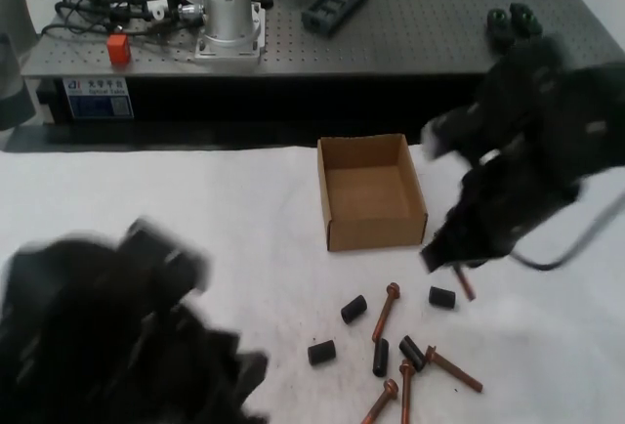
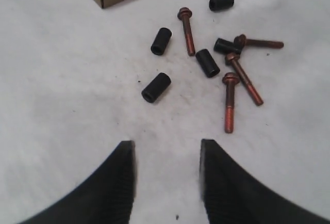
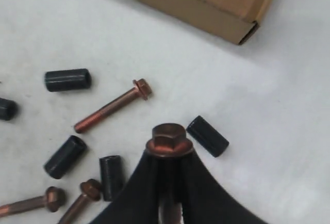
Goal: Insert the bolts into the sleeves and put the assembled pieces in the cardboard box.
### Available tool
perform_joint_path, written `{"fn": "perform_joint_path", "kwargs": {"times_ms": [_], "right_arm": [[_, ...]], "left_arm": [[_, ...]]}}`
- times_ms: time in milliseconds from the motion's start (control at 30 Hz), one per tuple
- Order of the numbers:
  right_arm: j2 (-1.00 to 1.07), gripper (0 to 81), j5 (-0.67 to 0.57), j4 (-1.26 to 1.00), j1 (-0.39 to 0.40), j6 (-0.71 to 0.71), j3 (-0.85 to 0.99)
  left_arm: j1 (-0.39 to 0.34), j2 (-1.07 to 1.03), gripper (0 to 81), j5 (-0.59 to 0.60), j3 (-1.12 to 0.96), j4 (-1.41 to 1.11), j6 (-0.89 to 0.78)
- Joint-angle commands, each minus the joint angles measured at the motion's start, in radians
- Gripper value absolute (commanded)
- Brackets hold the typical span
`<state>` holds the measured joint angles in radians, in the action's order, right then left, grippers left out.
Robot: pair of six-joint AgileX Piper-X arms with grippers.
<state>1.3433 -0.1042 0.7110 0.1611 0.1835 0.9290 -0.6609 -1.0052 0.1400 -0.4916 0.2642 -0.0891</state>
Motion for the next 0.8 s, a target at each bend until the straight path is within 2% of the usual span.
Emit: {"fn": "perform_joint_path", "kwargs": {"times_ms": [0, 167, 367, 600, 767], "right_arm": [[-0.044, 4.4, -0.045, 0.000, -0.009, -0.041, -0.017], [-0.249, 4.4, -0.065, 0.000, -0.012, -0.100, -0.144], [-0.408, 4.4, -0.072, 0.000, -0.012, -0.146, -0.254], [-0.426, 4.4, -0.072, -0.007, -0.012, -0.146, -0.277], [-0.426, 4.4, -0.072, -0.023, -0.012, -0.146, -0.277]], "left_arm": [[-0.002, -0.160, 30.2, 0.019, -0.123, 0.043, 0.128], [-0.002, -0.460, 30.2, 0.037, -0.415, 0.290, 0.214], [-0.002, -0.735, 30.2, 0.037, -0.703, 0.504, 0.521], [-0.025, -0.904, 30.2, 0.035, -0.867, 0.643, 0.585], [-0.061, -0.964, 30.2, -0.058, -0.882, 0.626, 0.648]]}}
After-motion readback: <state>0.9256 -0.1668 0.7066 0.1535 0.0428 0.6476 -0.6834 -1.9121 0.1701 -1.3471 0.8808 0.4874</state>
